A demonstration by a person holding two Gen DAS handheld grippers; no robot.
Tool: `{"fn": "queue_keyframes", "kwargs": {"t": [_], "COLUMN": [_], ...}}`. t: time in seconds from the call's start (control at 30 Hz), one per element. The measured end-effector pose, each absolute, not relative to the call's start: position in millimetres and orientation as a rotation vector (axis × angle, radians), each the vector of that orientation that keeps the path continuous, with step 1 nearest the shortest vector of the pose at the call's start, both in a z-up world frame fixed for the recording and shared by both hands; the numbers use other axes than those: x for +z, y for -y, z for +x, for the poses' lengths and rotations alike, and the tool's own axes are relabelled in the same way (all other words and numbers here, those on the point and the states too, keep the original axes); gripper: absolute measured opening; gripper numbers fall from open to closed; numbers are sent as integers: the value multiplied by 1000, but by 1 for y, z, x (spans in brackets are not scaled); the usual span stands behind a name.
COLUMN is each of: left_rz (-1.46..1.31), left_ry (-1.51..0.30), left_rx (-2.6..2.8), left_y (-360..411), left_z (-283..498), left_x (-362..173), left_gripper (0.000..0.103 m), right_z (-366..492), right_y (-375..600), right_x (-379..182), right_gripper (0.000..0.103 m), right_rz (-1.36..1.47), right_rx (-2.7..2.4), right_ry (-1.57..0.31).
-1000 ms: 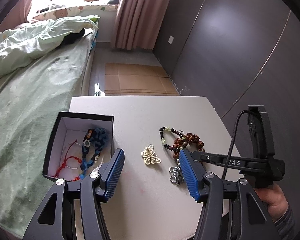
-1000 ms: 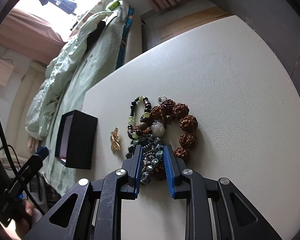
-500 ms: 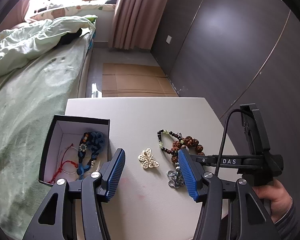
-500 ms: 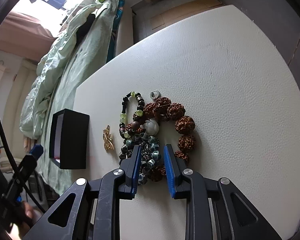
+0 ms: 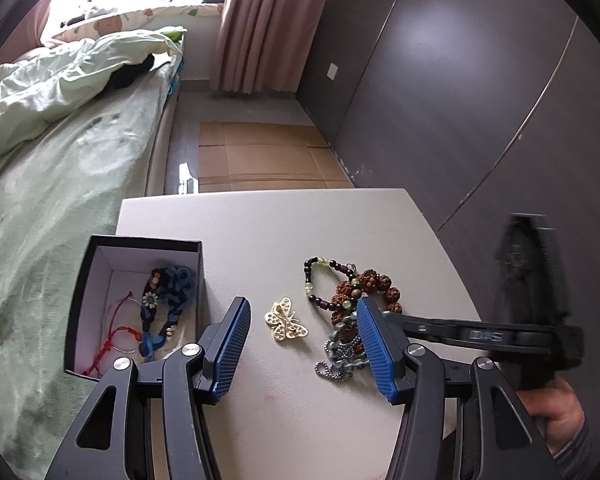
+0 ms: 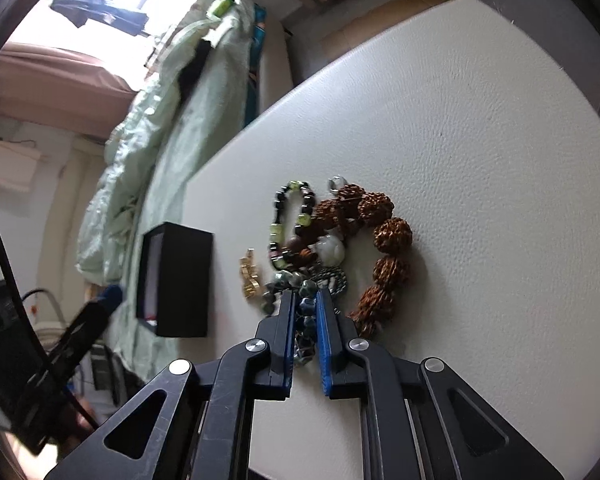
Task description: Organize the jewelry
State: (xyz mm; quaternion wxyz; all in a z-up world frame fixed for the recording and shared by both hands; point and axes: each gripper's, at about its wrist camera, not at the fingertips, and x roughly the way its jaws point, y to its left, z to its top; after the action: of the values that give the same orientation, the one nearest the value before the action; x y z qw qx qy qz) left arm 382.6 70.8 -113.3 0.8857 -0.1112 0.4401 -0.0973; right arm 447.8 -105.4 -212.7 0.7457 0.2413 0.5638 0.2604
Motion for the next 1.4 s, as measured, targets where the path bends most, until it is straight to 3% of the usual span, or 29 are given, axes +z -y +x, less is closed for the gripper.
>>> {"fn": "queue_keyframes", "kwargs": {"t": [0.33, 0.47, 1.0, 1.1, 1.3, 1.37, 1.4], "left_rz": [-174, -129, -32, -18, -101, -114, -109], "left_ry": [-975, -1055, -1127, -1121, -1149, -1135, -1134], "left_rx": [-217, -157, -33, -4, -65, -81, -78], "left_y": [-42, -35, -29, -29, -39, -38, -37], "left_z": [400, 413, 429, 428, 426, 423, 422], "left_x": [-132, -156, -202, -202, -198, -192, -190], "left_gripper": [57, 46, 45, 31, 31, 14, 14], "right_z": [412, 401, 380, 380, 378, 378, 377], "right_y": [143, 162, 202, 201, 195, 194, 194], "right_x": [-167, -157, -156, -156, -155, -154, -154], "right_gripper": [12, 12, 12, 12, 12, 12, 12], "right_rz": [582, 605, 648, 647, 645, 643, 642], "right_rx": [598, 574, 501, 506, 528, 534, 537], "right_ry": [-1067, -1009, -930, -930, -926, -924, -921]}}
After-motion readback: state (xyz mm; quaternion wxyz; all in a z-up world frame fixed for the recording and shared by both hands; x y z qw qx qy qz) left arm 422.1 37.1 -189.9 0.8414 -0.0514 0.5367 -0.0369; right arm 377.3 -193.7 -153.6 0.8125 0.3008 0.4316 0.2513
